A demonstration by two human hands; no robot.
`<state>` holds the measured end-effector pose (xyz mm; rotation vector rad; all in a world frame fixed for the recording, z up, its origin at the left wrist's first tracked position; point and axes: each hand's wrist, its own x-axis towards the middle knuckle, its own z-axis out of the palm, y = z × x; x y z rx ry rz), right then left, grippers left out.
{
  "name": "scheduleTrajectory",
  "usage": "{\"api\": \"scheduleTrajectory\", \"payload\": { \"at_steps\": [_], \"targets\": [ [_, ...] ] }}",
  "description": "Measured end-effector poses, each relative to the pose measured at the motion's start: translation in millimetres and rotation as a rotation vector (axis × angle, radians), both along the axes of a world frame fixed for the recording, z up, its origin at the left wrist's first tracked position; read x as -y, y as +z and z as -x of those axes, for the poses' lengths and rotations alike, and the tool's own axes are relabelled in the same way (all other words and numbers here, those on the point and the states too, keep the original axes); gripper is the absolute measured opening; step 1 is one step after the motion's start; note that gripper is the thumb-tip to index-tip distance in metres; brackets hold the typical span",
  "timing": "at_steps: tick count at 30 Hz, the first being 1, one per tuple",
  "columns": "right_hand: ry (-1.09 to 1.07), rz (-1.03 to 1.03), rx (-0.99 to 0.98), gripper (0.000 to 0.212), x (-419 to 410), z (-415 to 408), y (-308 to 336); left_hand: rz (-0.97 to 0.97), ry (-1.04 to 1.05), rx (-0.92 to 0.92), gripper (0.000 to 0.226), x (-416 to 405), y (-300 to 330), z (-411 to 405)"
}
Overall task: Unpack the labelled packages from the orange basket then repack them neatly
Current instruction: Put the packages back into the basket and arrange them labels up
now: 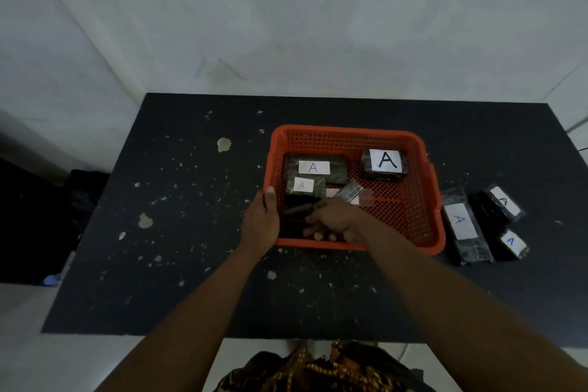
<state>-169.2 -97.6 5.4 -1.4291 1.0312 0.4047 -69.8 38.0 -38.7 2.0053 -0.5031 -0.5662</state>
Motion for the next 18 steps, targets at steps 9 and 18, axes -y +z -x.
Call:
{"api": "scheduleTrajectory", "payload": {
  "at_steps": [9,18],
  "targets": [
    [-0.008,-0.099,0.171,0.01,16.7,22.4,11.9,0.015,-0.011,0.02,0.035,-0.5,-2.2,0.1],
    [-0.063,-0.028,0.419,0.022,18.1,50.1,5.1,-0.008,-0.003,0.019,0.035,-0.9,-4.9,-0.6]
  ]
}}
